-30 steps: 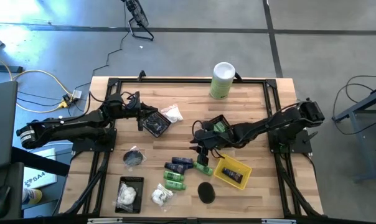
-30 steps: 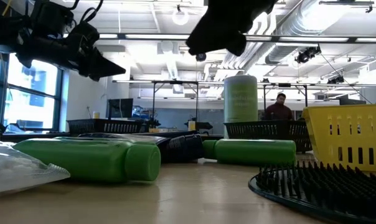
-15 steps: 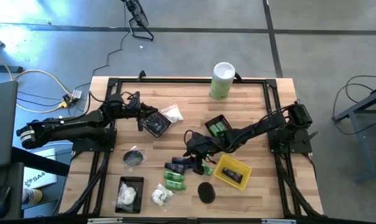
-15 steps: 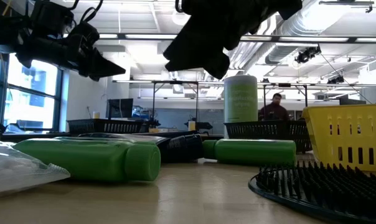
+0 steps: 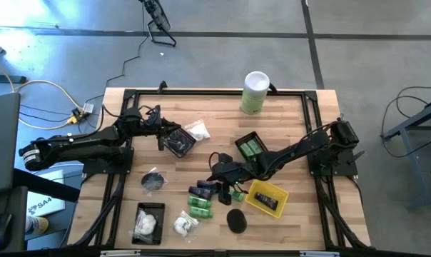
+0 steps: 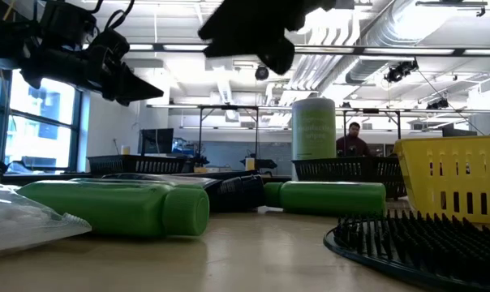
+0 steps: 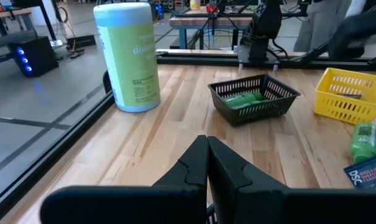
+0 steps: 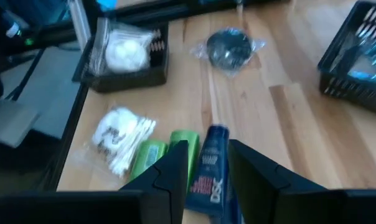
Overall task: Pick & Place Travel size toiletries
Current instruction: Put the shaving cream tube into the yellow bin
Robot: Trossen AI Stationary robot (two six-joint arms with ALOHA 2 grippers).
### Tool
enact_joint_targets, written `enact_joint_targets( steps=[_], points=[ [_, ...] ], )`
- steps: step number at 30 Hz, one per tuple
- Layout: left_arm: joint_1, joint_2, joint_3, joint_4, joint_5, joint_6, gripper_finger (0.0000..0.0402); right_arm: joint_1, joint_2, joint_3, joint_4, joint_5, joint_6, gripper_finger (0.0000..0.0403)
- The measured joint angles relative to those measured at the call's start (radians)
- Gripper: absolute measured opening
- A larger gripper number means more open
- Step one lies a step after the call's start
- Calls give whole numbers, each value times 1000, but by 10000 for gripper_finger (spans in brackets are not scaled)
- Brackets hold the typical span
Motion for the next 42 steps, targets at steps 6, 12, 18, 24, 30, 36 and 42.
enact_joint_targets(
  steps=[6, 12, 18, 24, 30, 36, 42],
  points=[
    [0, 0, 0, -1, 1, -6, 0, 31, 0, 19, -24, 70, 30, 106],
    [0, 0, 0, -8, 2, -32, 0, 56, 0, 19, -11, 110, 98, 106],
    [0, 0, 0, -49, 2, -33, 0, 97, 1, 19, 14, 161, 149, 106],
    [0, 0, 0, -61, 1, -60, 0, 122, 68, 19, 97, 179, 191, 106],
    [0, 0, 0, -77, 2, -83, 0, 126, 118, 18, 61, 198, 186, 106],
    [0, 0, 0, -92, 3, -84, 0, 124, 116, 19, -36, 251, 118, 106],
    [0, 0, 0, -97, 3, -82, 0, 103, 114, 19, -129, 244, 154, 106]
  ],
)
